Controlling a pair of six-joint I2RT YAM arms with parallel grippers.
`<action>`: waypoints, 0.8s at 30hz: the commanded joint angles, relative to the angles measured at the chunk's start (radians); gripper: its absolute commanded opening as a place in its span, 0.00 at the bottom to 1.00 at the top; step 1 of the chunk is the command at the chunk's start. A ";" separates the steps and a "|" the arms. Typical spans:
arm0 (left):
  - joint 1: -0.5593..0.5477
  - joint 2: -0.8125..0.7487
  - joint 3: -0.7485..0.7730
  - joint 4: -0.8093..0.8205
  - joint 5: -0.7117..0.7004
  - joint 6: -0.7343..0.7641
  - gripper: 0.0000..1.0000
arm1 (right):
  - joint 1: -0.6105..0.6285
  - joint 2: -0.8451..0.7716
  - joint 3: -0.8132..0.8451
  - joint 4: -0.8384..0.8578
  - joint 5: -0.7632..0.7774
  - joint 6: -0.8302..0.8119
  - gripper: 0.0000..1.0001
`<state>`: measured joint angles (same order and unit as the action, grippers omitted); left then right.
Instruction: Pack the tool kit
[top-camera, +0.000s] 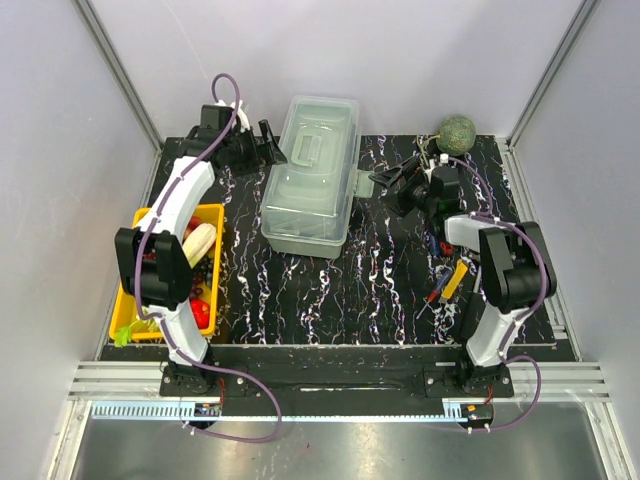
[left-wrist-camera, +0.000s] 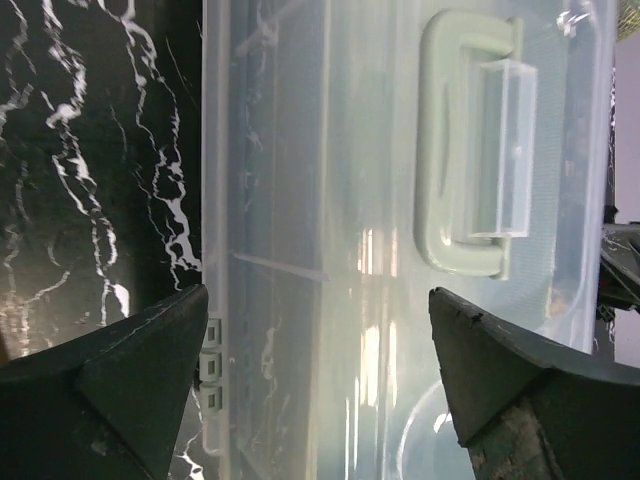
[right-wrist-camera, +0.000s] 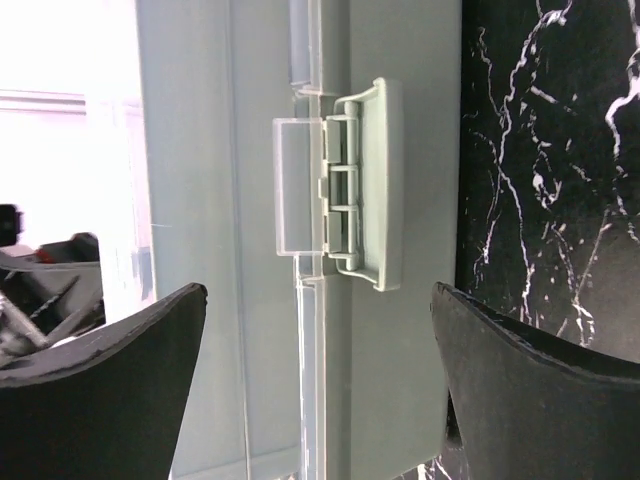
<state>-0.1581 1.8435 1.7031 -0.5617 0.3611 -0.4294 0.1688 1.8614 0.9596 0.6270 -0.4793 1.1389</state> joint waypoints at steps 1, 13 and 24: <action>0.003 -0.110 0.087 0.009 -0.071 0.064 0.96 | -0.003 -0.117 0.050 -0.323 0.085 -0.227 0.97; 0.003 -0.147 -0.066 0.108 -0.004 0.058 0.97 | 0.162 -0.240 0.396 -0.779 0.252 -0.599 0.89; -0.032 -0.204 -0.319 0.223 0.243 0.080 0.92 | 0.320 -0.206 0.547 -0.914 0.413 -0.752 0.86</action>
<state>-0.1589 1.6810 1.4494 -0.4030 0.4541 -0.3870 0.4755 1.6737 1.4643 -0.2180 -0.1719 0.4671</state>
